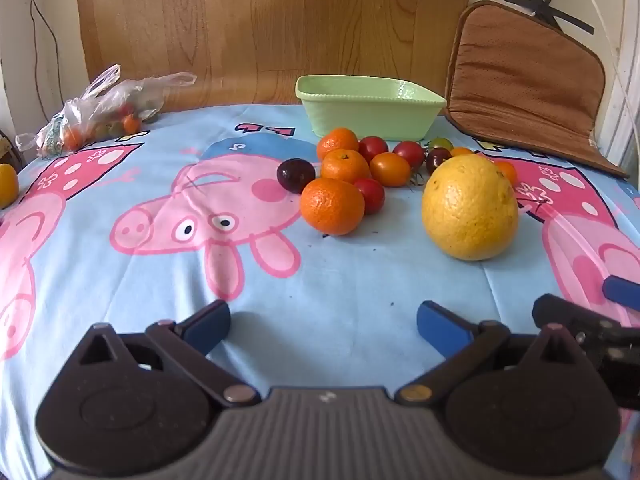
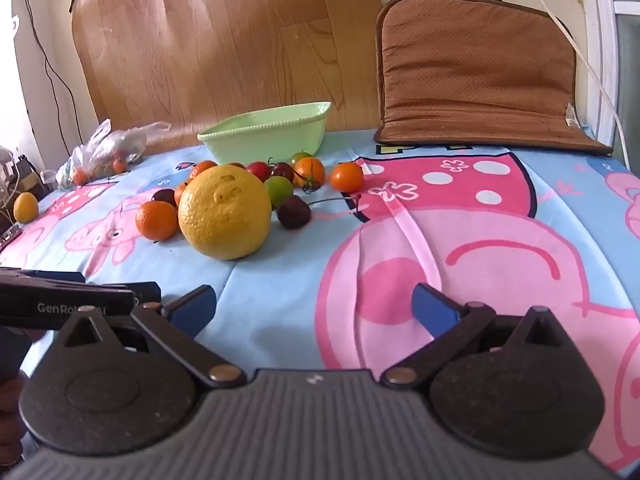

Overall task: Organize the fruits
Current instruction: 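Grasp the yellow grapefruit with the left gripper and drop it into the green bowl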

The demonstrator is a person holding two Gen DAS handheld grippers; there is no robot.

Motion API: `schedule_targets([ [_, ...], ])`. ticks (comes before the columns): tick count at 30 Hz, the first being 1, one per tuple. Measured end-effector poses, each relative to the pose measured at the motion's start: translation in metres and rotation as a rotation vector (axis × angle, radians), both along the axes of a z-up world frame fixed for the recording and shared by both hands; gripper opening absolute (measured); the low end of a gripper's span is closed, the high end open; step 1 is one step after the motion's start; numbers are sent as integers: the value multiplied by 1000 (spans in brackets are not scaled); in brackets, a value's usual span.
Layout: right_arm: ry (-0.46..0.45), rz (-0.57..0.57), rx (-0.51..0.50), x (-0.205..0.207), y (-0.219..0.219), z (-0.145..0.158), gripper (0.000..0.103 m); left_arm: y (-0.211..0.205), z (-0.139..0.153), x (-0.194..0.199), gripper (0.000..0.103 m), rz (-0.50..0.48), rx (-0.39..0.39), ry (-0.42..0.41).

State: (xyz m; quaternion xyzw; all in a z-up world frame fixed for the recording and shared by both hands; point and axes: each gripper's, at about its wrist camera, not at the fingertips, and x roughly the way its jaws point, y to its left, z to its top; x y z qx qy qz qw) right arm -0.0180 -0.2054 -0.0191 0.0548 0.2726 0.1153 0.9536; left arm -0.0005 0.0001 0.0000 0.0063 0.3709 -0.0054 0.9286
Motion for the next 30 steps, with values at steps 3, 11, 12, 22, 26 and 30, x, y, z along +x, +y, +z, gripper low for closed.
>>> schedule_targets([
  [3,-22,4,-10,-2,1,0,102,1,1,-2,103,-28,-18,-9],
  [11,-119,141,-92,4,9,11,70,6,23,5,85,-171,-118,-132],
  [12,-127,165,-106,5,14,10,68,8,27,2,83,-221,-154,-149],
  [22,-137,320,-214,31,42,6,65,-25,31,54,55,-403,-299,-60],
  [26,-125,306,-178,34,46,13,59,-14,36,52,54,-379,-336,-60],
  [30,-216,291,-156,41,54,40,59,-5,67,59,54,-368,-327,-180],
])
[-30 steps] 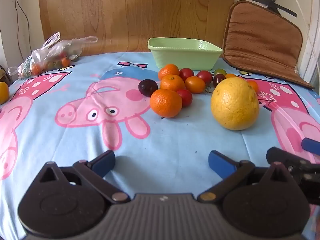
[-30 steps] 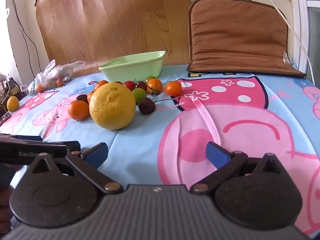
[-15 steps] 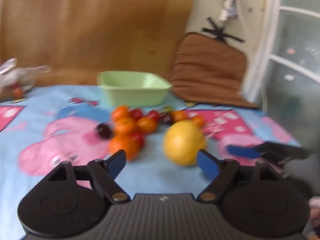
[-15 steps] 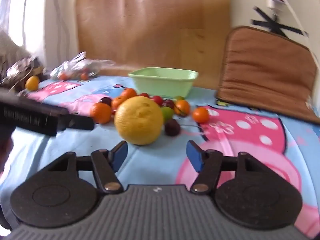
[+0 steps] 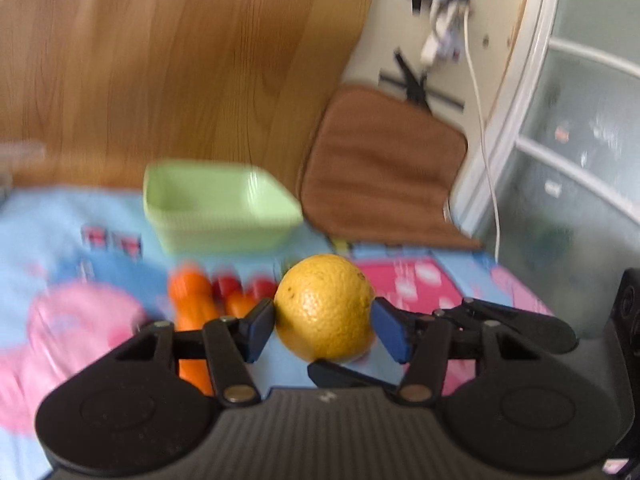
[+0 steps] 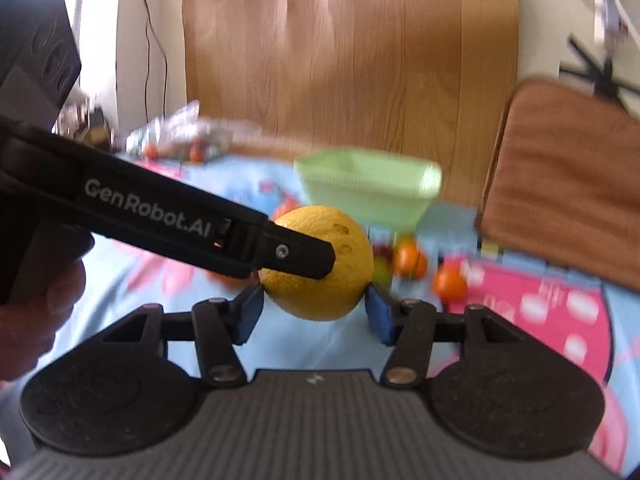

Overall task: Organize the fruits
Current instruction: 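Grasp the yellow grapefruit with the left gripper and drop it into the green bowl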

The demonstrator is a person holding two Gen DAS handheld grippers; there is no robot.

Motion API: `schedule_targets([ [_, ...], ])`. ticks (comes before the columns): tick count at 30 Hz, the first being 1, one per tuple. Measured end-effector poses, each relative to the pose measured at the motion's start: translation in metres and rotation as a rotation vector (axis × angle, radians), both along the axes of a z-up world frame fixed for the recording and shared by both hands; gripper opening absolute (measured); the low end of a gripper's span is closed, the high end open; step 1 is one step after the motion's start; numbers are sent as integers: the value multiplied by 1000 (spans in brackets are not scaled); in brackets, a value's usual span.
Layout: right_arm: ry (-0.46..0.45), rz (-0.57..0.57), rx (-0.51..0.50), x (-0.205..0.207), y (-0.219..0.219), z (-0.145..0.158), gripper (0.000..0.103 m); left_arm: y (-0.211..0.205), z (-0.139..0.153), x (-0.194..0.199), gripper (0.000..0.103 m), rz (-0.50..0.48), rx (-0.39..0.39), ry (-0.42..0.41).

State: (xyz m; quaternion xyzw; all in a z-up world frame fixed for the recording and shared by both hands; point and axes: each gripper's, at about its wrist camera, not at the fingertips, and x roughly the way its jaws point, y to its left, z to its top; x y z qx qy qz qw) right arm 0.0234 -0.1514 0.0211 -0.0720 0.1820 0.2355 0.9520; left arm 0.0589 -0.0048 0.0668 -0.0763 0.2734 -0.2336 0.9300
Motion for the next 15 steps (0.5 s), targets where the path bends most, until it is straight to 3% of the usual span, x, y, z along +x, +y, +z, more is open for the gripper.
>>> schedule_targets([
  [5,-56,-20,28,63,18,22,59,10,21,64,54,47,-12,-40],
  [10,7,-48,65,125,26,17,58,17,16,137,54,88,-18,24],
  [15,102,-61,49,160,31,2,58,16,-8,171,54,106,9,109],
])
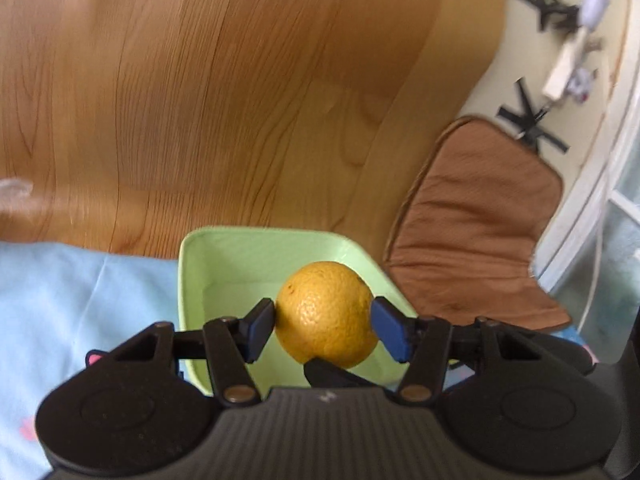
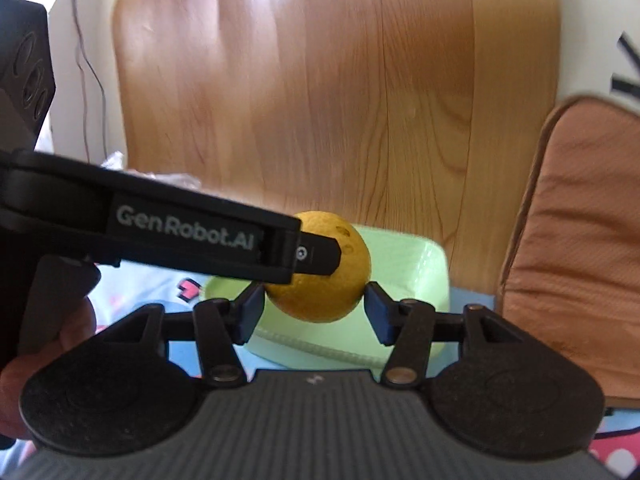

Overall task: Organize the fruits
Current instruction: 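Grasp the yellow grapefruit with the left gripper and drop it into the green bowl, then grasp a mandarin orange with the left gripper while the right gripper grasps a dark cherry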

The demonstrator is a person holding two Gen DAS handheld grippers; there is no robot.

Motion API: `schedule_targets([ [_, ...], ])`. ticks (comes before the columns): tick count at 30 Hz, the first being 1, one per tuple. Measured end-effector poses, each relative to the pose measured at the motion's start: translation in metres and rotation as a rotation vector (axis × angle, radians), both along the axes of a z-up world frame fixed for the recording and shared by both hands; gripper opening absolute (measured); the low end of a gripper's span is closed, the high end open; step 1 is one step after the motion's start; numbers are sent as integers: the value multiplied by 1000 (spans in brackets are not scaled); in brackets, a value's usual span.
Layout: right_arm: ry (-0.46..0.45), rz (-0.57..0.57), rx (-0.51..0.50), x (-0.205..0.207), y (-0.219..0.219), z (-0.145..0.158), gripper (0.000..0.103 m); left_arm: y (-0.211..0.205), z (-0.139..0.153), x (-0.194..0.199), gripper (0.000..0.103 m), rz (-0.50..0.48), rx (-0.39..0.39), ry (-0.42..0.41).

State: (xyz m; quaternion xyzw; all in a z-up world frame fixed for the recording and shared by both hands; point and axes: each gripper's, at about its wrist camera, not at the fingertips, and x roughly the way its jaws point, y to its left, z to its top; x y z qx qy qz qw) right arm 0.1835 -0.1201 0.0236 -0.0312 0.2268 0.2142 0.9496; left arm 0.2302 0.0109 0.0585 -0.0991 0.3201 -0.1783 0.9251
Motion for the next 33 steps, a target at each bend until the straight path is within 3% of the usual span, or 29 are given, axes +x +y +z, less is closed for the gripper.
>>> schedule_targets([
  [3,30,-2,5,17,-1,-2,58,-3,-9,7,53,-13,-2,32],
  [7,-32,18,-15,8,3,7,59,2,-2,-5,54,-17,-6,1],
  [11,-116,14,-1,-25,-18,22,58,17,16,-43,57,-2,-66,-57],
  [15,-136,-59,48,-74,-62,24,54,29,27,-101,65,29,-53,-140],
  [16,-125,-81,58,-83,-71,21,45,31,25,-116,65,33,-46,-154],
  [21,18,-164,151,-125,-109,-4,22,31,6,-175,65,69,-4,-160],
  [25,37,-131,123,-158,-101,-21,22,21,-8,-205,65,58,21,-133],
  [33,74,-89,48,-164,-74,-33,22,4,-40,-222,65,106,121,-111],
])
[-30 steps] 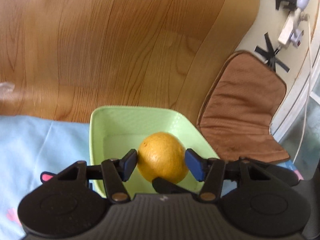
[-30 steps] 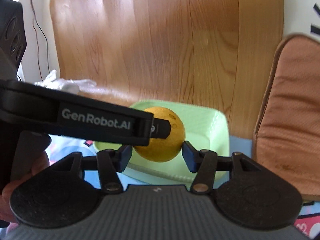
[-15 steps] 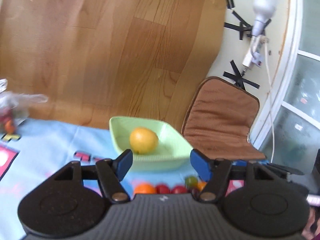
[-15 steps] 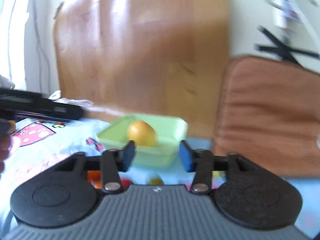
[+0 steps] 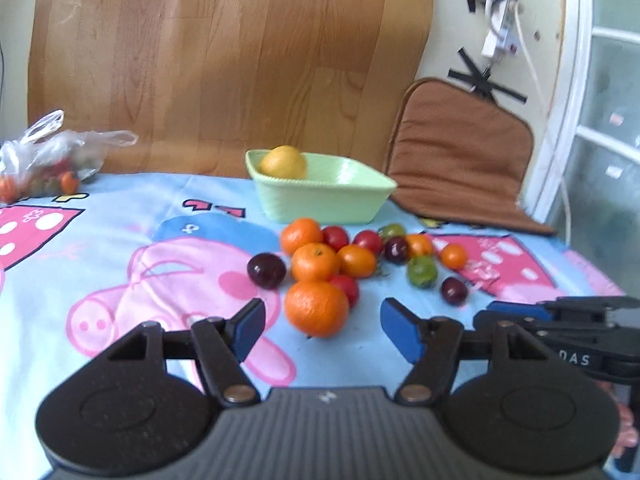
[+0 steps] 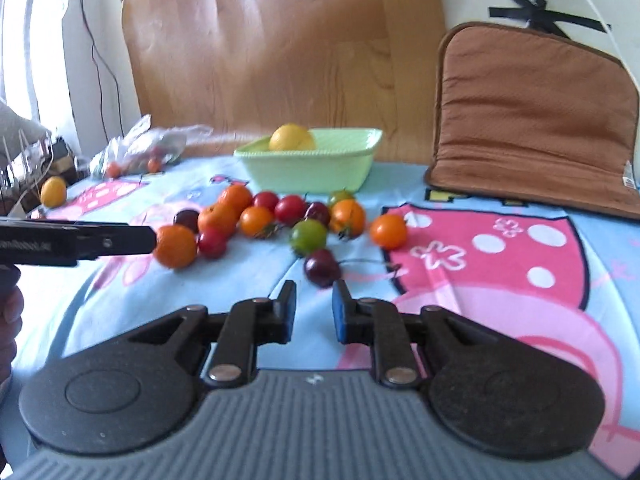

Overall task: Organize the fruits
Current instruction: 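Grasp a mandarin orange with the left gripper while the right gripper grasps a dark cherry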

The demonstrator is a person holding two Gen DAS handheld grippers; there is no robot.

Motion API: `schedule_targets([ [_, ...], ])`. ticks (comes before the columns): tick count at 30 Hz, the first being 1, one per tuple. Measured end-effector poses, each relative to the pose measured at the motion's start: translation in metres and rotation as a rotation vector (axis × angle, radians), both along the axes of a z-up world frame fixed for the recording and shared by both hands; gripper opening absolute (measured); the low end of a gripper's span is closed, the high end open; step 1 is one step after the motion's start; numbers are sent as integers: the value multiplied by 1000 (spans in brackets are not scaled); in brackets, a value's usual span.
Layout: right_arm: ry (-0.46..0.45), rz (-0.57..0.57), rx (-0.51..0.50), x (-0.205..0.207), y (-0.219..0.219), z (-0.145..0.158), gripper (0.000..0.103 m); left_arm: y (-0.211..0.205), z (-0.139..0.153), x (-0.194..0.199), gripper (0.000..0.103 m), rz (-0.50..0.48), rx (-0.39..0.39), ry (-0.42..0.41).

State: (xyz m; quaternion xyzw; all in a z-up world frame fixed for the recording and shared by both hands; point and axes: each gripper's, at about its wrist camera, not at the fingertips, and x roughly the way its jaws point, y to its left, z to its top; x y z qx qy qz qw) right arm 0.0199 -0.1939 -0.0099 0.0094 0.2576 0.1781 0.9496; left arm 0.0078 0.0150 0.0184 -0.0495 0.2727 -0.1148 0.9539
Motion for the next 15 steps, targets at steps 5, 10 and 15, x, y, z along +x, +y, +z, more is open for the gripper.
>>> schedule_targets([
  [5,15,-15,-14,8,-4,-3,22,-8,-3,6,65,0,39,-11],
  [10,14,-17,-44,25,6,-1,23,-15,-8,23,63,4,81,-4],
  [15,21,12,-48,41,10,-3,28,-9,-14,33,42,10,74,30],
])
